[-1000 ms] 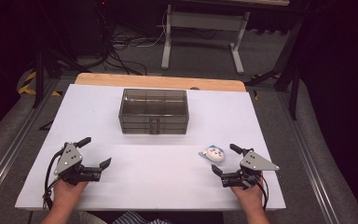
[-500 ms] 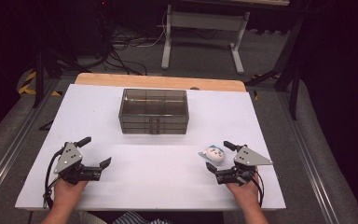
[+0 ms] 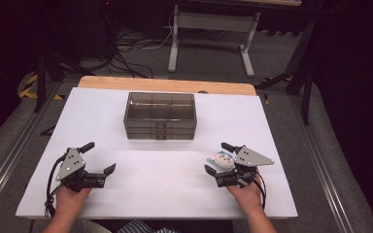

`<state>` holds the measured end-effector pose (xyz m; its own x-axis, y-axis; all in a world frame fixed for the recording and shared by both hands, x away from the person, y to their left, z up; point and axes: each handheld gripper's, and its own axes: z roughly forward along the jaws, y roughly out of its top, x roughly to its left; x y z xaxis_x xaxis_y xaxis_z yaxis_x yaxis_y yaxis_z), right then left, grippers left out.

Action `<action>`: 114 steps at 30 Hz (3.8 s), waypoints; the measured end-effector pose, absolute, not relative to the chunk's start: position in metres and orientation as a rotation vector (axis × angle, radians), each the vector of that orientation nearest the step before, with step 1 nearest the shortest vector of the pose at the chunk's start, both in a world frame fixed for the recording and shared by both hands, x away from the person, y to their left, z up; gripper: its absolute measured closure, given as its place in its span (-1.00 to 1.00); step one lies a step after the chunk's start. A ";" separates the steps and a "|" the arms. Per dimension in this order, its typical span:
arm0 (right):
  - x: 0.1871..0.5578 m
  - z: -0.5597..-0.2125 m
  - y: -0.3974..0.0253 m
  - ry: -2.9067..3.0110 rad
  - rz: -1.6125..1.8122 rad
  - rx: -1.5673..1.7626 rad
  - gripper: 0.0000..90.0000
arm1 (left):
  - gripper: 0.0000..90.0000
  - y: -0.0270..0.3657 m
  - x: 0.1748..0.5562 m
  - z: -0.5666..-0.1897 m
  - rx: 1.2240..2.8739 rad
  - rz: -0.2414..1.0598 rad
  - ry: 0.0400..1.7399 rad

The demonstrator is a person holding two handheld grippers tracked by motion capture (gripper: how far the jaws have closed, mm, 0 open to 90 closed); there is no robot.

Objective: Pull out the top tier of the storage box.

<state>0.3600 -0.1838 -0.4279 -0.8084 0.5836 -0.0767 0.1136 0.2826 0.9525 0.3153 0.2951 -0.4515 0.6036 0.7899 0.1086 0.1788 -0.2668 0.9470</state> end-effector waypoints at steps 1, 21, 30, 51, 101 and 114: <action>0.361 -0.427 -0.182 2.150 1.543 0.626 -0.90 | -0.98 0.295 0.315 -0.451 1.780 0.726 0.788; 0.371 -0.415 -0.148 2.238 1.541 0.543 -0.85 | -0.98 0.293 0.318 -0.453 1.790 0.724 0.794; 0.376 -0.412 -0.131 2.266 1.530 0.492 -0.85 | -0.98 0.293 0.318 -0.453 1.786 0.723 0.794; 0.382 -0.407 -0.112 2.280 1.461 0.415 -0.86 | -0.98 0.292 0.318 -0.453 1.785 0.721 0.793; 0.352 -0.410 -0.027 1.956 0.666 -0.121 -0.40 | -0.97 0.290 0.318 -0.453 1.795 0.720 0.778; 0.354 -0.416 -0.013 1.896 0.558 -0.161 -0.34 | -0.97 0.290 0.318 -0.453 1.798 0.724 0.777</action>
